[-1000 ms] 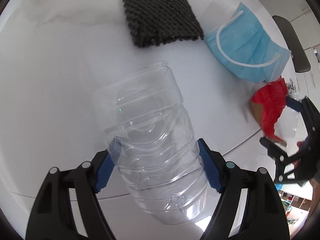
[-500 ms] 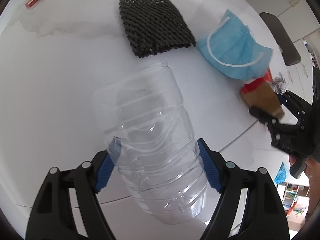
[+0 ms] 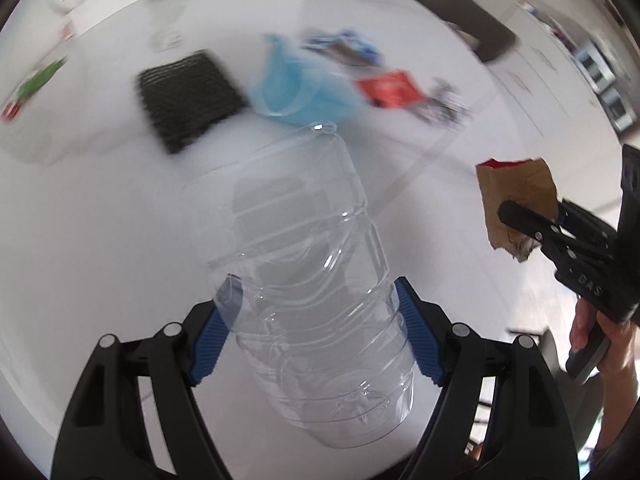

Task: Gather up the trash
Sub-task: 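Grasp the red-and-cardboard piece with the right tool while the left holds the bottle, then drop the cardboard piece into the white bin with the right tool while the left drops the bottle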

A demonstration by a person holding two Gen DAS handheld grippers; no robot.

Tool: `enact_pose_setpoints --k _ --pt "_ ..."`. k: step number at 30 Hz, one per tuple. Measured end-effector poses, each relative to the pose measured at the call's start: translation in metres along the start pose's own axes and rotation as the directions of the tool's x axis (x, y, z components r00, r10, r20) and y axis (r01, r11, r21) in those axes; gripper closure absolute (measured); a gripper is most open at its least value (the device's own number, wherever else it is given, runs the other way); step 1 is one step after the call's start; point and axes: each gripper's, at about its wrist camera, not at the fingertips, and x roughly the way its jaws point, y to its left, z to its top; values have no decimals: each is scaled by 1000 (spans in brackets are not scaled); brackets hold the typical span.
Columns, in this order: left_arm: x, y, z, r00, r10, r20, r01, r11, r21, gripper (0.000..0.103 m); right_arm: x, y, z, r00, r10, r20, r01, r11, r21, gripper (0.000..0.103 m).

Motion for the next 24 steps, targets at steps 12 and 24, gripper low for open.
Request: enact_pose_setpoints --k 12,24 --pt "-1 -129 -67 982 -148 -119 184 898 399 29 -90 -52 -211 966 -230 -120 259 881 396 61" --pt "22 -235 -127 964 -122 -235 252 695 674 29 -7 -96 -326 926 -194 -322 352 750 560 14"
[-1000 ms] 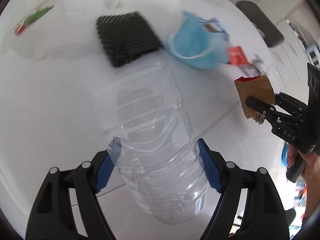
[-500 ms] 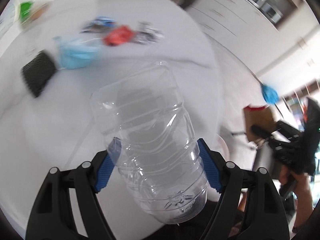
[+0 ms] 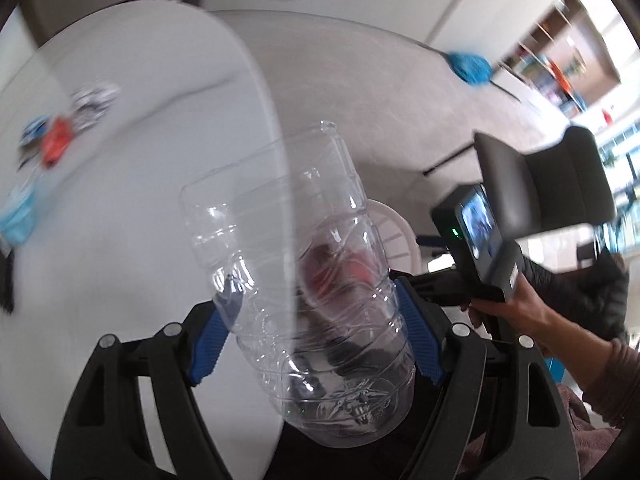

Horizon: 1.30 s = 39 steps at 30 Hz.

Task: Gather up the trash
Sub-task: 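Drop the cardboard piece into the white bin with the right tool while the left drops the bottle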

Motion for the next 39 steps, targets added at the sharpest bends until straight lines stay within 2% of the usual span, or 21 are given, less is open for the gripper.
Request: enact_pose_setpoints --k 3,7,9,13,17,18,20,22,24,31,36,39 --pt "23 -26 8 999 -21 -38 23 998 65 29 -25 -19 -11 998 -19 53 17 999 49 7" --pt "50 -54 14 996 -43 -79 52 992 118 29 -74 -36 -28 979 -176 99 168 982 90 5" --pt "65 -68 16 993 -61 -101 76 987 144 29 -94 -44 -36 968 -219 126 206 973 108 2" --pt "91 -92 17 986 -86 -140 113 974 196 29 -127 -66 -49 958 -235 162 208 964 167 2" --pt "115 -106 17 980 -76 -186 120 965 235 27 -144 -86 -57 953 -234 194 188 955 229 2" --pt "123 -109 17 975 -67 -213 120 963 243 20 -148 -90 -60 953 -226 203 174 954 244 2" --pt "130 -113 18 973 -50 -227 106 964 244 12 -153 -97 -61 953 -215 215 154 951 268 2" --pt "131 -117 20 973 -44 -226 101 965 243 12 -156 -101 -62 952 -213 221 147 948 281 2" --pt "127 -118 22 977 -24 -212 76 968 240 8 -155 -105 -61 952 -216 216 150 946 287 2" --pt "83 -112 29 995 24 -95 -2 975 224 8 -164 -102 -57 950 -203 237 135 952 276 2" --pt "42 -102 41 998 56 12 -57 985 165 8 -181 -85 -48 941 -190 281 122 962 243 2" --pt "26 -92 42 998 53 34 -57 990 131 8 -190 -73 -40 937 -174 303 112 971 213 2"
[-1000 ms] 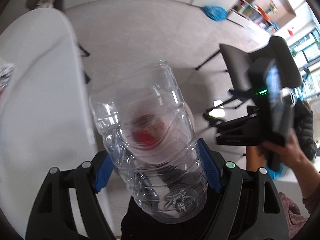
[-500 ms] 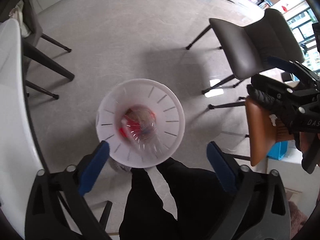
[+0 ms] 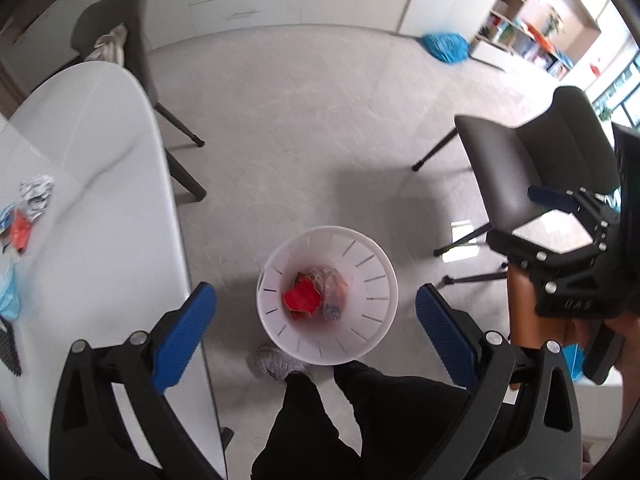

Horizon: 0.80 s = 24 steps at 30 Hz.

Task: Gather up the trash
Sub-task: 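Drop the cardboard piece into the white bin with the right tool while the left drops the bottle, then grasp the blue face mask with the left tool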

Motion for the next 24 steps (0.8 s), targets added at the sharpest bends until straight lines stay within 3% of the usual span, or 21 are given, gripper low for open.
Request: enact_pose_setpoints --k 10,15,18,24 --pt "-21 35 -5 999 21 49 -16 995 -100 8 -2 39 23 999 36 21 -34 996 -78 2" --pt "-41 73 -15 992 92 91 -72 976 -204 8 1 75 40 996 86 35 -81 988 -130 2" --pt "-56 104 -26 983 151 107 -116 953 -281 8 5 109 54 991 130 37 -120 974 -192 2" --pt "-77 181 -61 946 314 83 -249 864 -438 8 13 188 81 977 213 23 -193 919 -344 2"
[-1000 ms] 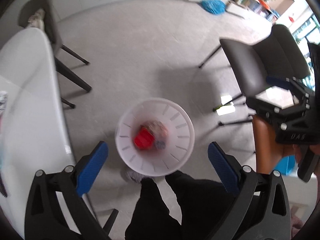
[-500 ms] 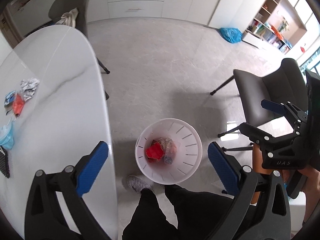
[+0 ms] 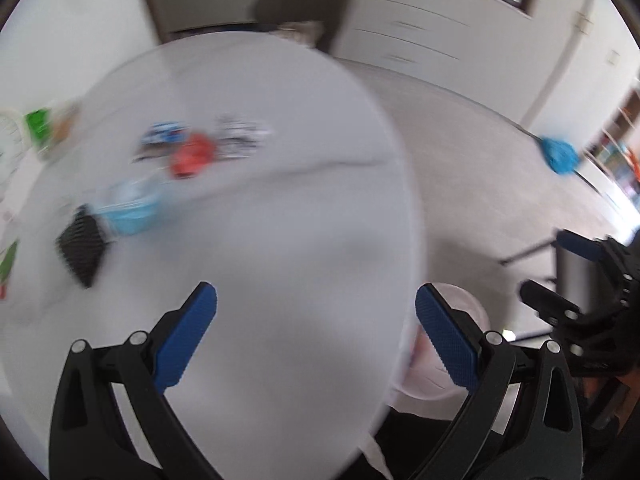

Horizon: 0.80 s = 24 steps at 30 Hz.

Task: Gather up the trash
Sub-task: 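Grasp the blue face mask with the left tool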

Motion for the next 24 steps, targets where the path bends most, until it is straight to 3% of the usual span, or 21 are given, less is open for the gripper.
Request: enact_pose_setpoints --k 5,9,14,21,24 --pt "21 67 6 991 131 -29 -133 983 -127 8 23 50 36 998 55 -10 -56 995 -86 2" --pt "47 112 18 973 225 -43 -229 944 -239 8 41 81 58 996 82 -20 -84 988 -126 2" --pt "103 144 39 936 341 -92 -353 891 -287 8 66 104 81 994 97 -51 -104 984 -145 2" --pt "163 177 60 912 359 -199 -410 827 -384 8 100 109 108 991 90 -103 -106 981 -162 2" --pt "174 192 64 913 348 -211 -406 808 -427 10 116 109 121 989 89 -115 -107 980 -167 2"
